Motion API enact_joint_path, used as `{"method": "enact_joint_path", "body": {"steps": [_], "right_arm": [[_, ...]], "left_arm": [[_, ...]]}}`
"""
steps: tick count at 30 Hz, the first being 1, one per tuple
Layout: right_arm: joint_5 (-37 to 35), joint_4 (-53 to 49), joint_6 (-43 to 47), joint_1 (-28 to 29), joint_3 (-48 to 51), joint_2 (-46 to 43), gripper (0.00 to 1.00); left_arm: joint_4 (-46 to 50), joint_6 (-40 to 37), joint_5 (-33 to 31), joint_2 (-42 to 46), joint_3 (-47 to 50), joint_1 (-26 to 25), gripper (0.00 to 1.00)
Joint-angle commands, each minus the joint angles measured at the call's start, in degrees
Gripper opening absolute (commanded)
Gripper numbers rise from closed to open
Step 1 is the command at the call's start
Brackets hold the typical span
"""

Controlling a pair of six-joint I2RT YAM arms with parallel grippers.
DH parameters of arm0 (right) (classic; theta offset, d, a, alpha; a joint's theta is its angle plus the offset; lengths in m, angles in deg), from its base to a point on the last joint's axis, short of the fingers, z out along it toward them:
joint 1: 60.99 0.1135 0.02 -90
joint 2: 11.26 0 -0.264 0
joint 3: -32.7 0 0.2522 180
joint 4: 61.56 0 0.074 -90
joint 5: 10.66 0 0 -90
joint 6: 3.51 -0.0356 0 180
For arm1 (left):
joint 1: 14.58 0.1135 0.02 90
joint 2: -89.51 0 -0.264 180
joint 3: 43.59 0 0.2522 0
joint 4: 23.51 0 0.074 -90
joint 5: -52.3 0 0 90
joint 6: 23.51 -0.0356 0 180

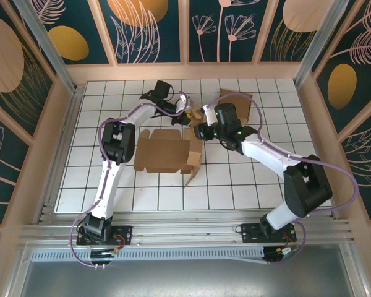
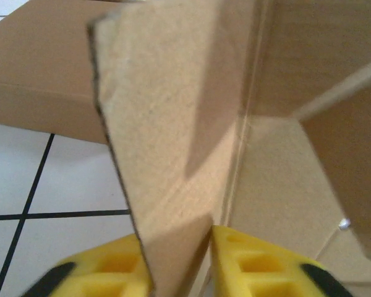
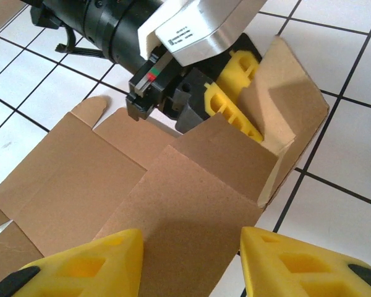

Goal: Fold the paper box

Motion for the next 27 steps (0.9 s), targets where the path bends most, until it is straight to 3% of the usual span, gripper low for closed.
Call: {"method": "enact_joint_path", "body": {"steps": [1,3,5,8,11,18,21,27], "right_arm": [[-1.71,-0.89,-1.42,0.1,0.5,-1.21,0.48],[-2.15,-1.11,-2.86,0.09,0.25,-1.4,0.52],[-2.11,-1.83,-4.9,0.09,-0.59,-1.51,0.59],[-1.42,-4.19,-10.47,0.09,-3.44,-2.26,0.73],[-0.65,-4.66,-18.15,-1.59,-4.3,-4.49,0.8],[7.51,-0.18,-36.49,-3.58,1.98,-8.15,0.89],[8.7,2.34,-39.04,-2.64,5.49,-9.26,0.89],[8.38,5.82,-40.29,-1.07,9.11,-7.76,0.74]], "left_arm": [[2.32,-2.52,0.16,4.49,1.81,-0.08,0.08],[1.56,-2.29,-0.08,5.63,3.3,-0.08,0.0],[-1.42,-2.37,-0.17,7.99,7.26,-0.11,0.0],[-19.57,3.12,-2.4,14.05,20.53,-0.08,0.0],[-37.85,7.48,-4.7,18.67,31.85,-0.13,0.0],[-47.12,12.44,-7.35,18.91,33.91,-0.12,0.0],[-51.59,14.27,-7.53,19.54,35.66,-0.08,0.0],[-53.54,15.65,-7.3,20.0,36.48,-0.47,0.0]]}}
